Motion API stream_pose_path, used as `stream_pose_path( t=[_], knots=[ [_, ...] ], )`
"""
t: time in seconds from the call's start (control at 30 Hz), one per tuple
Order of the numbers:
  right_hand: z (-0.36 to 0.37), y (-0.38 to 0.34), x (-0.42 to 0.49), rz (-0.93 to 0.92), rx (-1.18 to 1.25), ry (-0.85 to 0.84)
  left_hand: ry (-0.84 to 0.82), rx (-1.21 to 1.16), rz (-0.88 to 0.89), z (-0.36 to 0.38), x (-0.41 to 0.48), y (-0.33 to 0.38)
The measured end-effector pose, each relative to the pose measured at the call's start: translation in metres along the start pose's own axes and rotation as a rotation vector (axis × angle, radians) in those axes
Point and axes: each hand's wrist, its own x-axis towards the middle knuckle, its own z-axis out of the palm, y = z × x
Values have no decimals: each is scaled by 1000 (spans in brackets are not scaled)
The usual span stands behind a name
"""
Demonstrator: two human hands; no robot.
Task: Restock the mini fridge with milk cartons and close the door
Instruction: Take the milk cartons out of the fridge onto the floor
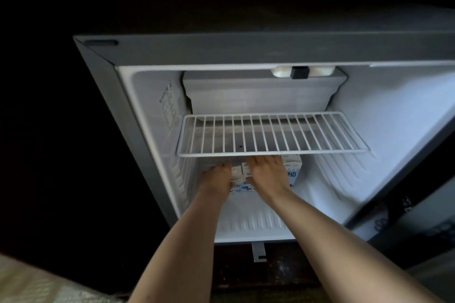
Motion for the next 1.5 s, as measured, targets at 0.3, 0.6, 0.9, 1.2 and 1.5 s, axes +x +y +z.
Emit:
stream_pose_path(
  t=[0.3, 0.6, 0.9, 1.2, 1.5],
  knots=[
    [-26, 1, -17, -40, -75, -126, -24, -1, 25, -15, -33, 5],
    [-81, 2, -58, -5, -23, -278, -49, 16, 128, -46, -82, 20],
    [-138, 25, -111, -32, 49, -265, 35, -131, 219, -77, -147, 51],
    [-224, 57, -188, -57, 44, -135, 134, -87, 403, -121, -213, 98],
    [-290, 120, -303, 70, -40, 102, 164, -87, 675, -158, -270, 200]
  ],
)
